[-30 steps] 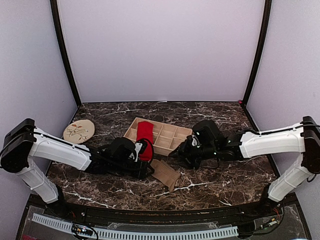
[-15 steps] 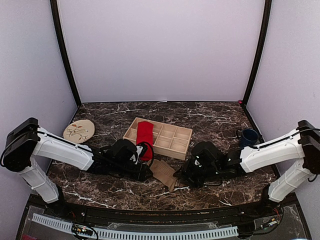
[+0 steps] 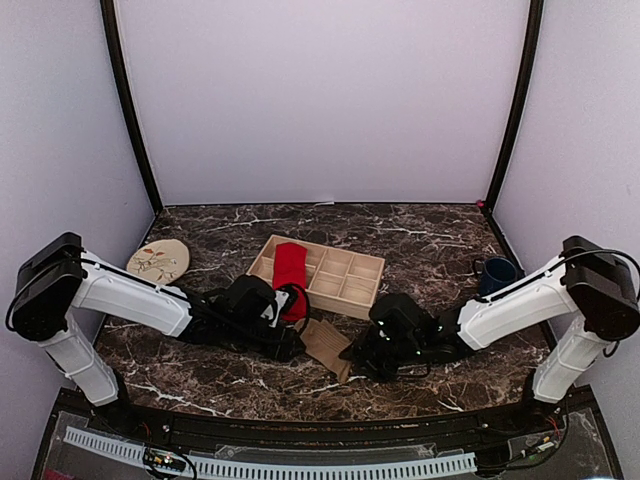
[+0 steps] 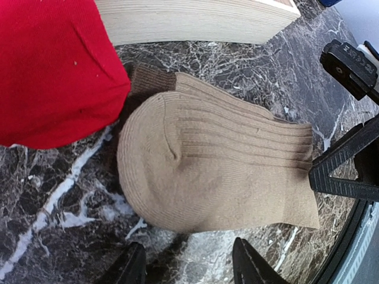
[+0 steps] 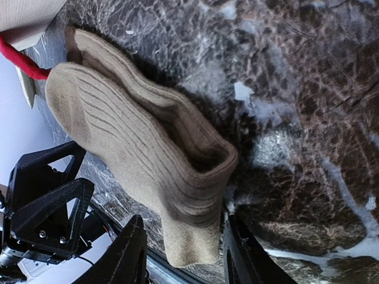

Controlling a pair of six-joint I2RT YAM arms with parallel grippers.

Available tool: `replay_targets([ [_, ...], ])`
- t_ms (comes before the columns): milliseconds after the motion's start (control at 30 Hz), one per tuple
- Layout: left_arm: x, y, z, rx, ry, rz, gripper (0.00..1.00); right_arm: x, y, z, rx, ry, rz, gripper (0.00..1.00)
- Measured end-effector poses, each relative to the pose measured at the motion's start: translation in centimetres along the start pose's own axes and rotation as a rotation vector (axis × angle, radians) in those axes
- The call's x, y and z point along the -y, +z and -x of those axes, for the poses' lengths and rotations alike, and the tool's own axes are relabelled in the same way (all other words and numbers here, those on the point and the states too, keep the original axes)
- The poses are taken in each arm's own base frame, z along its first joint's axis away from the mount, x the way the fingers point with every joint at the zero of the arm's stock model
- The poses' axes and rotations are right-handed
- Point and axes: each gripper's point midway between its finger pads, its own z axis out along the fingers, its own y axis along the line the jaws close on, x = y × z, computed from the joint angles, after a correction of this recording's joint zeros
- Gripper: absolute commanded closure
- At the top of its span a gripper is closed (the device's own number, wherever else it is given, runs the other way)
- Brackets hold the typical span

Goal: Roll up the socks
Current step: Pick up the sock from the center of the board.

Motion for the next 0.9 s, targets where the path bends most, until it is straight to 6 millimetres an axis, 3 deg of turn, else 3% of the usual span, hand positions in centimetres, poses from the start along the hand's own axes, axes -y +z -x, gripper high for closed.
replay_targets([
  [167,-0.5,0.5,0.0,-0.013,0.002,0.003,0.47,-0.3,0.6,0.0,0.0,0.008,0.0,0.59],
  [300,-0.9,0.8,-0.2,-0.027,0.005,0.001,0.46,-0.7,0.9,0.0,-0.001,0.012,0.001,0.65],
  [533,-0.8,0.7,1.0,-0.002,0.011,-0.019,0.45,-0.3,1.1,0.1,0.004,0.021,-0.027,0.89],
  [700,-0.6,0.6,1.3,0.008,0.014,-0.029,0.44,0.2,1.0,0.1,0.007,0.01,-0.058,1.0],
  [900,-0.5,0.6,1.8,0.023,0.012,-0.042,0.41,0.3,0.6,0.1,0.006,-0.023,-0.094,1.0],
])
